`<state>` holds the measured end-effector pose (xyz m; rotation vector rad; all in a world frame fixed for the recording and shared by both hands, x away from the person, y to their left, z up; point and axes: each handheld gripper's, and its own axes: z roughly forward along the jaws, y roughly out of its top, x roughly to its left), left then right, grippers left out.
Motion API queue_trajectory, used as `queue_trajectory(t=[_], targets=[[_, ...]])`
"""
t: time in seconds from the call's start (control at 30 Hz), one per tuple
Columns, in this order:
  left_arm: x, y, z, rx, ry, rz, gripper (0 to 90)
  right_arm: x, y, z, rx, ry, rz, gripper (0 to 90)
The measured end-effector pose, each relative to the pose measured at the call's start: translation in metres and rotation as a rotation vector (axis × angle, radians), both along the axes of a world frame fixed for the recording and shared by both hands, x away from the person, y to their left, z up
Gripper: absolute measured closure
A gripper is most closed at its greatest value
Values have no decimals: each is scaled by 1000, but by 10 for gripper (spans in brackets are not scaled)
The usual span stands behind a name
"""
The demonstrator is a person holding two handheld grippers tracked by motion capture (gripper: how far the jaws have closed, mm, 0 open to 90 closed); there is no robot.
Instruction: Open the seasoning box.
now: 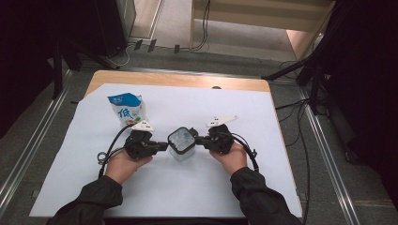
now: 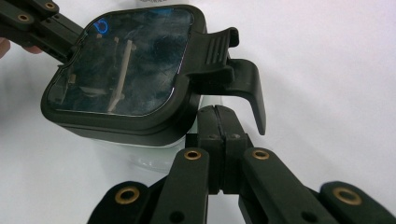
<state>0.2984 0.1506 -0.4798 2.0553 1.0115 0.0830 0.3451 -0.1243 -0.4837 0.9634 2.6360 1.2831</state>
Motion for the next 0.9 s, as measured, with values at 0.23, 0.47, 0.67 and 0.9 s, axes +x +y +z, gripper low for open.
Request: queue_trajectory(t=[0.23, 0.47, 0.67, 0.9], targets=[[6, -1, 0, -2, 1, 1, 900, -4, -3, 0, 6, 6, -8, 900], [11, -3, -2, -7, -11, 9, 900, -8, -6, 1, 27, 37, -25, 900], [16, -4, -2, 11, -15, 1, 900, -12, -8, 1, 28, 38, -27, 900], [22, -5, -3, 10, -13, -9, 900, -15, -10, 1, 31, 40, -27, 900]])
